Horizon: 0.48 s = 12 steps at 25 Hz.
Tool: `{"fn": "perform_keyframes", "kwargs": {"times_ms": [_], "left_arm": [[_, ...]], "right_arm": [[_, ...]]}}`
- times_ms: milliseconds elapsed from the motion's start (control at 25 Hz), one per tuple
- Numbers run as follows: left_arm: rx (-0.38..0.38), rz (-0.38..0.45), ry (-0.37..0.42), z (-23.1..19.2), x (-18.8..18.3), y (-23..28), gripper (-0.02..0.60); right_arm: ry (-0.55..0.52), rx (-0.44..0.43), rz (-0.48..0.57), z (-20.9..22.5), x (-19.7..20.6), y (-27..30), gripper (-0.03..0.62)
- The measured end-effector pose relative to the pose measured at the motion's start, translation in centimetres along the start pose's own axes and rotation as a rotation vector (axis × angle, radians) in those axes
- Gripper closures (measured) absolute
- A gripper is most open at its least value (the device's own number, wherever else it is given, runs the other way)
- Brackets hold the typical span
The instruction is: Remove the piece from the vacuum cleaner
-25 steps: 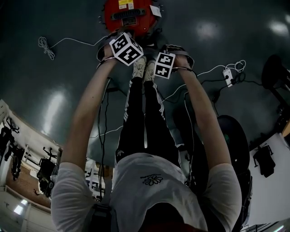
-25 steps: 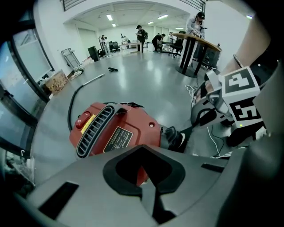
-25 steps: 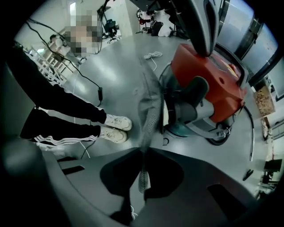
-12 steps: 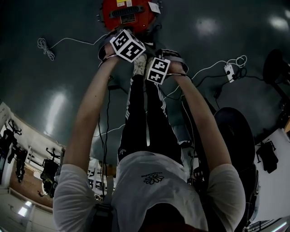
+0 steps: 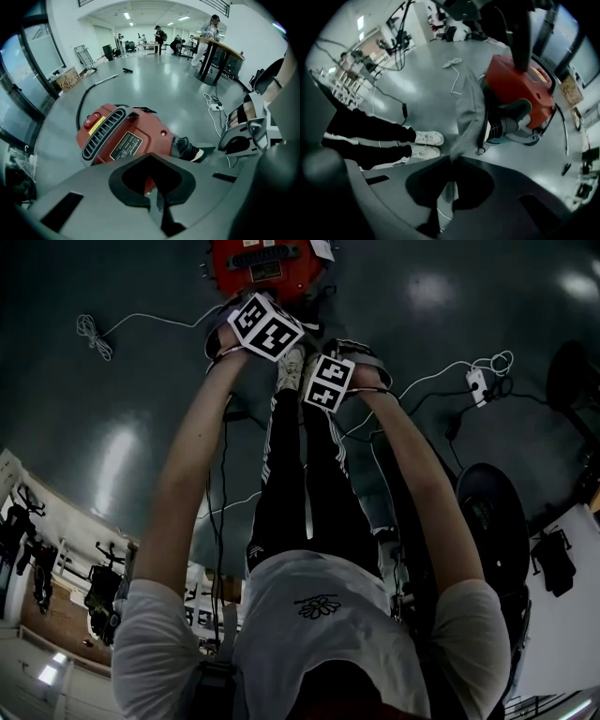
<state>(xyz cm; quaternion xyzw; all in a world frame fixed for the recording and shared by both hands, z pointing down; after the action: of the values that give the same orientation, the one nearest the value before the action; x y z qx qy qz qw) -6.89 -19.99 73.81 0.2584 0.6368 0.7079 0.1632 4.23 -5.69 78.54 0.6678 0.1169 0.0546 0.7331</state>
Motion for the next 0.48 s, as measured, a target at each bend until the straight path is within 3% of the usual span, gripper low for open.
{"fn": "perform_keyframes", "kwargs": {"times_ms": [120, 280, 320, 480], "left_arm": [[-0.007, 0.003, -0.001, -0.1, -0.2, 0.0, 0.577], [0.005, 0.009, -0.022, -0.2, 0.0, -0.2, 0.577], [0.007, 0.011, -0.021, -0.2, 0.0, -0.3, 0.577], [0.001, 0.021, -0.014, -0.3, 0.1, -0.3, 0.577]], "right_arm": [[-0.077, -0.032, -0.021, 0.8, 0.2, -0.4, 0.569], [0.103, -0.194, 0.064, 1.7, 0.7, -1.0, 0.569], [0.084, -0.172, 0.059, 1.4, 0.6, -1.0, 0.569], [-0.278, 0.063, -0.165, -0.7, -1.9, 0.9, 0.569]]}}
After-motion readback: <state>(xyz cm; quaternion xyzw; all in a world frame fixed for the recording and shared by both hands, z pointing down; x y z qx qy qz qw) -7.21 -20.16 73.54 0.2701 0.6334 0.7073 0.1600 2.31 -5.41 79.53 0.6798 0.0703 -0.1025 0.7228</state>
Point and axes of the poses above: the fingertips, and each gripper's own axes: y forward along the fingers, z to its right, x out of its underside, the point moved 9 cm from there along -y, backward along the fingers, and after that the axes turned 9 degrees about -z, right-handed, at the moved point
